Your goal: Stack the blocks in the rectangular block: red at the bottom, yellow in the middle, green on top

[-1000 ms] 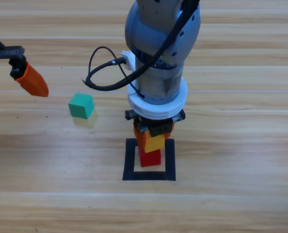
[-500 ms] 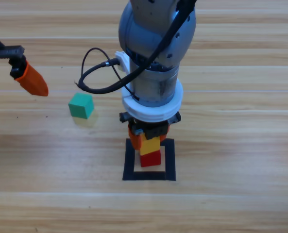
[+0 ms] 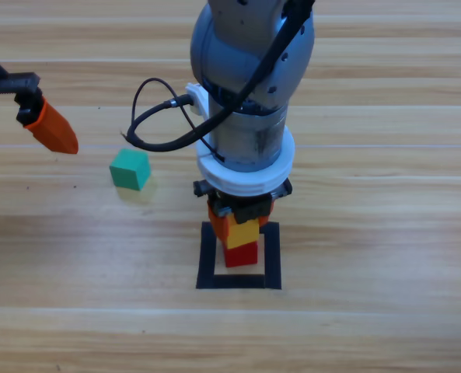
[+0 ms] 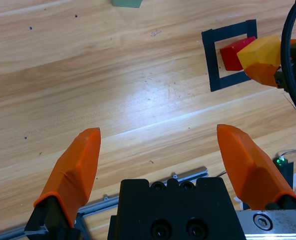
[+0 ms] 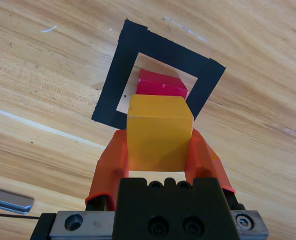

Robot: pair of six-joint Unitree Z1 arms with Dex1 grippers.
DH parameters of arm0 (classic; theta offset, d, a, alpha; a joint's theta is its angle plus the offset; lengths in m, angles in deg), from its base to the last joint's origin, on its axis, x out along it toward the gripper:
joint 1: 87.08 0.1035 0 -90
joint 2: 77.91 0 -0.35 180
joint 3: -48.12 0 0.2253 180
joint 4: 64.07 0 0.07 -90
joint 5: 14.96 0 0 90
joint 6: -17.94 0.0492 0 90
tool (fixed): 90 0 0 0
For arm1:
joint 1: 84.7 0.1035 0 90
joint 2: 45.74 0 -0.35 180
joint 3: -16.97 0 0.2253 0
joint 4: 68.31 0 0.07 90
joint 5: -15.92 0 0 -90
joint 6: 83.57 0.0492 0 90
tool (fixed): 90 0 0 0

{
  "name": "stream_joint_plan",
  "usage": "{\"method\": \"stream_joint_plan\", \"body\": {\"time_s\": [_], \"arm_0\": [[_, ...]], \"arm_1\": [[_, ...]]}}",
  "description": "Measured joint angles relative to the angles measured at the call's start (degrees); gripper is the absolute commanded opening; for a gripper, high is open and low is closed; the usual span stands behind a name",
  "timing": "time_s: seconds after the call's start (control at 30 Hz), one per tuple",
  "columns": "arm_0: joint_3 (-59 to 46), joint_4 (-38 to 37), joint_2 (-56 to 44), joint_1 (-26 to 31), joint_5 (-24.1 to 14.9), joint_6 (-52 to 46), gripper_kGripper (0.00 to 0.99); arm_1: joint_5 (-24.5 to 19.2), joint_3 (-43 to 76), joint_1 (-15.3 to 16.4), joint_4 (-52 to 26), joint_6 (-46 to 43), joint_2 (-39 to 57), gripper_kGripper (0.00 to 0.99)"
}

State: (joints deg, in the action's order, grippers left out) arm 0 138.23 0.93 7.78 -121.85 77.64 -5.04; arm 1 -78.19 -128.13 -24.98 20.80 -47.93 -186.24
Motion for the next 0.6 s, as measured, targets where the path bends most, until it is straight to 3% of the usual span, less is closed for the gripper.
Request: {"method": "stream_joint_plan", "body": {"time_s": [0.13, 0.2, 0.6], "arm_0": [[0.0, 0.0, 0.0, 0.0, 0.0, 0.0, 0.990], [0.0, 0.0, 0.0, 0.0, 0.0, 0.0, 0.990], [0.0, -0.5, 0.0, 0.0, 0.0, 0.0, 0.990]], "arm_1": [[-0.2, -0.3, 0.0, 0.0, 0.0, -0.8, 0.815], [-0.2, -0.5, 0.0, 0.0, 0.0, -1.4, 0.980], [-4.9, -6.1, 0.2, 3.9, -0.1, -0.7, 0.990]]}}
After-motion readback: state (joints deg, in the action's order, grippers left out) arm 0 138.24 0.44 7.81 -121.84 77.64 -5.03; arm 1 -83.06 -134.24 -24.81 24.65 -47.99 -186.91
